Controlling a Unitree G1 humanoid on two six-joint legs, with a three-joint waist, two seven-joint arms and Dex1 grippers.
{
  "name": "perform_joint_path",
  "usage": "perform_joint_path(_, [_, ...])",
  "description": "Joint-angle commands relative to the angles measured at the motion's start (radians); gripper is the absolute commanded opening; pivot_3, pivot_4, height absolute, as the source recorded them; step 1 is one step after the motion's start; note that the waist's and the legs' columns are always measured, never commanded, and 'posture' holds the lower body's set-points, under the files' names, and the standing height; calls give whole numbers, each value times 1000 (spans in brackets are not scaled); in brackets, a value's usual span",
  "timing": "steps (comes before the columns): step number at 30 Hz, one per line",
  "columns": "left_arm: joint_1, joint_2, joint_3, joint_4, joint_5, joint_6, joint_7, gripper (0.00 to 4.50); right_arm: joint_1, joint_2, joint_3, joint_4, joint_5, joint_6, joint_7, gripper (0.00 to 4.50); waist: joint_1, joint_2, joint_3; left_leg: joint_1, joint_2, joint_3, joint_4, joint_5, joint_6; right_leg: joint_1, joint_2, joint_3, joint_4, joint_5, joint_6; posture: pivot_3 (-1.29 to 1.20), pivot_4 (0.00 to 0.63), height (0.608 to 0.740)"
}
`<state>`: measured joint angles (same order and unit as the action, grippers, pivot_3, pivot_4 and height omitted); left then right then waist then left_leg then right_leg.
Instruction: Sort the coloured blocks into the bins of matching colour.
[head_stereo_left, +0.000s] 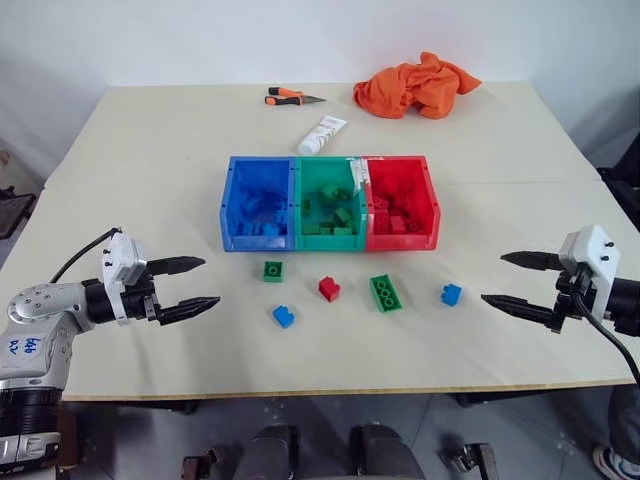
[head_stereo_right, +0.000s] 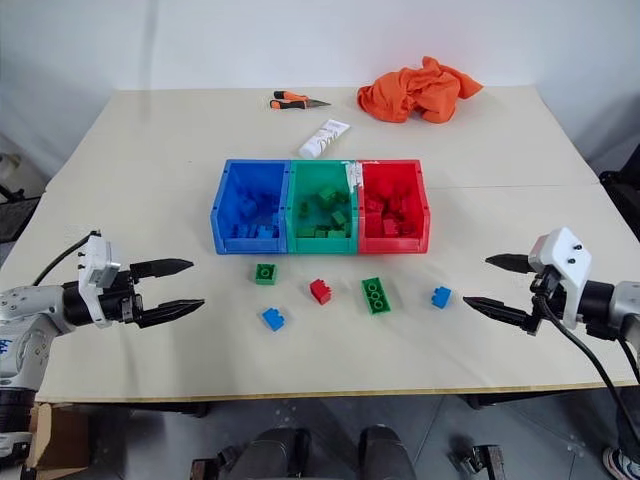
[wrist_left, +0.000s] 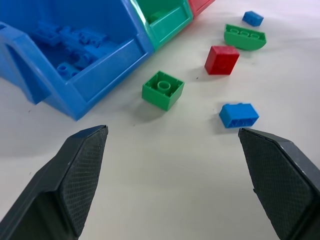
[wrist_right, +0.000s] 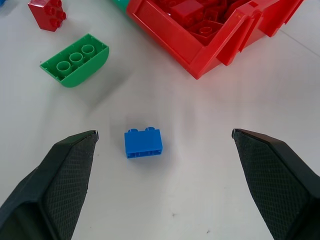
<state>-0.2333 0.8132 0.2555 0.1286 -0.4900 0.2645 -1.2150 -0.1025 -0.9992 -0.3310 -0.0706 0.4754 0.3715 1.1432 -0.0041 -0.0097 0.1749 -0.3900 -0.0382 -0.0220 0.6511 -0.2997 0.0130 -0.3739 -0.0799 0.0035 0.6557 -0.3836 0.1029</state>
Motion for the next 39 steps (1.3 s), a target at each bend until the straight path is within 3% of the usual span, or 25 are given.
perform_joint_path(1, [-28, 3, 2, -28, -18, 16, 6, 4450, 0, 9, -43, -35, 18, -10, -14, 4500, 0, 0, 0, 0, 0, 0, 0, 0, 0, 0, 0, 0, 0, 0, 0, 0, 150, 740])
perform_joint_path(9, [-90, -29, -54, -78, -31, 49, -4, 4450, 23, 0, -13, -51, -25, 44, -71, 4500, 4, 0, 0, 0, 0, 0, 1, 0, 0, 0, 0, 0, 1, 0, 0, 0, 150, 740])
perform_joint_path(20, [-150, -34, -119, -36, -31, 49, -99, 4450, 344, -88, -339, -18, -69, 49, 29, 4500, -1, -1, 0, 1, 0, 1, 1, 0, 0, 1, 1, 1, 1, 0, 0, 0, 150, 740])
perform_joint_path(26, [-144, -35, -116, -39, -29, 47, -105, 4450, 352, -107, -354, -62, -68, 82, 39, 4500, -1, -1, 0, 3, 1, 3, 1, 0, 0, 1, 1, 3, 2, 0, 0, 0, 150, 740])
perform_joint_path(28, [-139, -35, -113, -45, -30, 46, -105, 4450, 321, -111, -318, -72, -65, 84, 35, 4500, 1, -1, 0, 3, 0, 3, 1, 0, 0, 1, 1, 3, 2, 0, 0, 0, 150, 740])
perform_joint_path(32, [-101, -22, -85, -87, -51, 65, -101, 4450, 128, -104, -117, -72, -66, 100, 14, 4500, -8, -1, 1, 3, 1, 3, 2, 0, 0, 1, 1, 3, 3, 0, 0, 0, 150, 740])
perform_joint_path(36, [-8, -6, -42, -144, -64, 53, -105, 4450, -133, -18, 152, 56, -139, 57, 30, 4500, -22, -1, 1, 3, 1, 3, 2, 0, 0, 0, 1, 3, 3, 0, 0, 0, 150, 740])
perform_joint_path(39, [40, -9, -14, -164, -74, 37, -102, 4450, -219, 25, 236, 142, -174, 29, 38, 4500, -20, -1, 1, 2, 1, 3, 1, 0, 0, -1, 1, 2, 3, 0, 0, 0, 150, 740])
